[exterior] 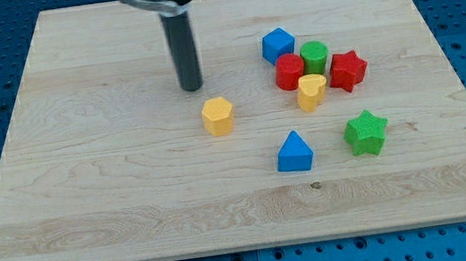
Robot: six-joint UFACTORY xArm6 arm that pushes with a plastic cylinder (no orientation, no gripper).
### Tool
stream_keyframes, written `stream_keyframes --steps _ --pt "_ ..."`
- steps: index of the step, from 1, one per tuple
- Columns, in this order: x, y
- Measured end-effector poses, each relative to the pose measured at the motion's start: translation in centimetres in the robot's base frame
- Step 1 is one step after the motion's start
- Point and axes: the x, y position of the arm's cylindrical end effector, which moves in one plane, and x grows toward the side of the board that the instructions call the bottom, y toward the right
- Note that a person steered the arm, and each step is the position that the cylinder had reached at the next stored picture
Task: Point your arm at top center
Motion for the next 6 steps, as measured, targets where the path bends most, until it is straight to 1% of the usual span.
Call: stream_keyframes --steps 1,2,3,4,5,6 --pt "2.3 4.8" --pt "4.6 5.5" --pt "0.8 -3.2" --pt "-4.7 -7.4" --pt "-7.6 -2.6" --pt "-13.5 3.7"
